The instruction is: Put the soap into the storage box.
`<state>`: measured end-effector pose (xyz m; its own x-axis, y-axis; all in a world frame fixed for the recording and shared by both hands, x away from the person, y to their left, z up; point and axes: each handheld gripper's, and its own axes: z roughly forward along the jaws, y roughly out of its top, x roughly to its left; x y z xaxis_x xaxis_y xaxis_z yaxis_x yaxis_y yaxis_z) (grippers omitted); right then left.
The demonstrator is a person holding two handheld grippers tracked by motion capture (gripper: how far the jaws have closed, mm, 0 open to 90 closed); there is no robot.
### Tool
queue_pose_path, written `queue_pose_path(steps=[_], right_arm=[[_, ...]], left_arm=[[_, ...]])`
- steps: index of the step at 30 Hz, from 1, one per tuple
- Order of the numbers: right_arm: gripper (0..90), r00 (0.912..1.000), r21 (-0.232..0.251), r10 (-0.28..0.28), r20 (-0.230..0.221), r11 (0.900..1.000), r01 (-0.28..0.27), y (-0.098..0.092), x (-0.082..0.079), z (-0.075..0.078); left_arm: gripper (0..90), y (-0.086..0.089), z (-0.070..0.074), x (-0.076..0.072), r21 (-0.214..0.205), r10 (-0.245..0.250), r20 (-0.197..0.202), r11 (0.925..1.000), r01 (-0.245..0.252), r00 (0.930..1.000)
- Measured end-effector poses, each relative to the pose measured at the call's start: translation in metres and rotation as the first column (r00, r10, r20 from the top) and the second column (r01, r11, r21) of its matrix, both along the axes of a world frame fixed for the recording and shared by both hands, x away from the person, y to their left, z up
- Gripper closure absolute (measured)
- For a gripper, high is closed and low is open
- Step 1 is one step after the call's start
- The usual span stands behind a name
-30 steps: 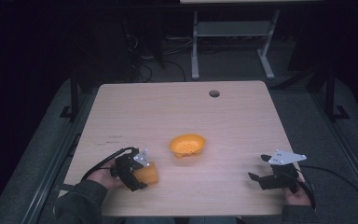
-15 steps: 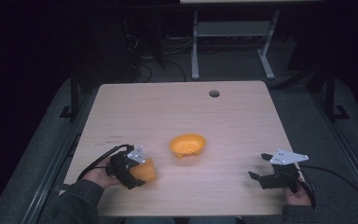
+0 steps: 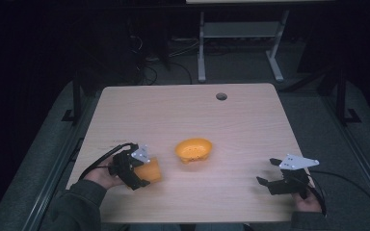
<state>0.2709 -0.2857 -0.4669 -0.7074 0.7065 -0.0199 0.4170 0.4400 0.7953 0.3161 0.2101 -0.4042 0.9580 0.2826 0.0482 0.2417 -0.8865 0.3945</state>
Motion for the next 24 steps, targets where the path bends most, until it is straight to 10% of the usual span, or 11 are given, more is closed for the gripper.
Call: queue_pose_path(steps=[24], right_arm=[[13.7, 1.0000, 0.004, 0.003, 0.005, 1.0000, -0.003, -0.002, 0.000, 0.000]], left_arm=[[20.7, -0.012, 0.028, 0.015, 0.008, -0.007, 0.025, 0.9999, 0.007, 0.9997]])
